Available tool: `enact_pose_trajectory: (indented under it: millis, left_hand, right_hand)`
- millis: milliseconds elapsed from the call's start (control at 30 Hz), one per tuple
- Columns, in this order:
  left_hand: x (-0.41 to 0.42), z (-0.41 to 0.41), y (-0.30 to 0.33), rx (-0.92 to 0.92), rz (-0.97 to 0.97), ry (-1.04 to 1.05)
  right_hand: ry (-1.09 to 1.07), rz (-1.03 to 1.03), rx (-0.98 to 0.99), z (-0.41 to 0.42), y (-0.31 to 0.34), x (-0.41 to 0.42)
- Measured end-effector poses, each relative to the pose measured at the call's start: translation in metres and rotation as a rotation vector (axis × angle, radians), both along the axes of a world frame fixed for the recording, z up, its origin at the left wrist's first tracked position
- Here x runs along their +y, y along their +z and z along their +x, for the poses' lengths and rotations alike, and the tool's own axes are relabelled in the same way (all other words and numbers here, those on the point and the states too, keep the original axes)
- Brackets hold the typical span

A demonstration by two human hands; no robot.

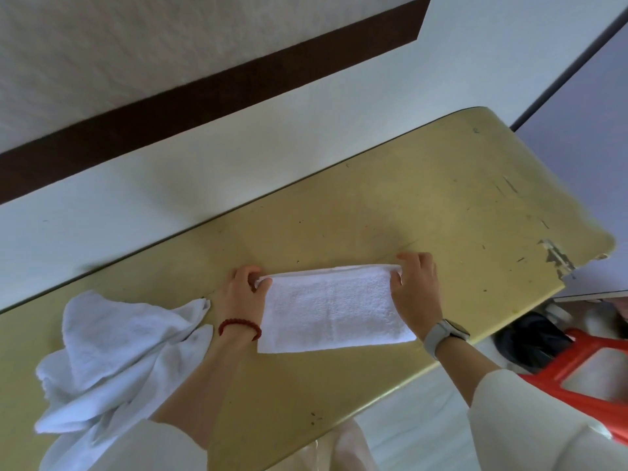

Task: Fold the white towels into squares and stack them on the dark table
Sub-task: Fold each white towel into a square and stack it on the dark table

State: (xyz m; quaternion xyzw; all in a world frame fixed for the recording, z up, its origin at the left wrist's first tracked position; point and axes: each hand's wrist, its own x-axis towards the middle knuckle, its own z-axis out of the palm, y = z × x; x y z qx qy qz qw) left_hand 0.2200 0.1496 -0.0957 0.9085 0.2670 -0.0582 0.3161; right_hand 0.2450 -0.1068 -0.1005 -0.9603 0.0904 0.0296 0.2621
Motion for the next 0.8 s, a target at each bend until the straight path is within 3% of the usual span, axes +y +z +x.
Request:
enact_pose_trajectory:
  millis: [133,267,700,800]
  left_hand:
    - [-0.007,-0.005,-0.005,-0.128,0.266,-0.257]
    - [-0.012,-0.006,-0.016,-0.299,0.411,-0.477]
    - [-0.02,0.0,-0.017,-0.308,0.345,-0.494]
    - [-0.021,0.002,-0.013,-0.282,0.33,-0.493]
  right_hand:
    - [0.314,-0.194,-0.329,0.002,0.002,0.014]
    - [0.54,-0.227,-0.327,0.003,-0.003,0.039]
    - [0.514,-0.147,-0.159,0.008,-0.013,0.056]
    - [0.519,-0.153,-0.199,0.01,-0.013,0.055]
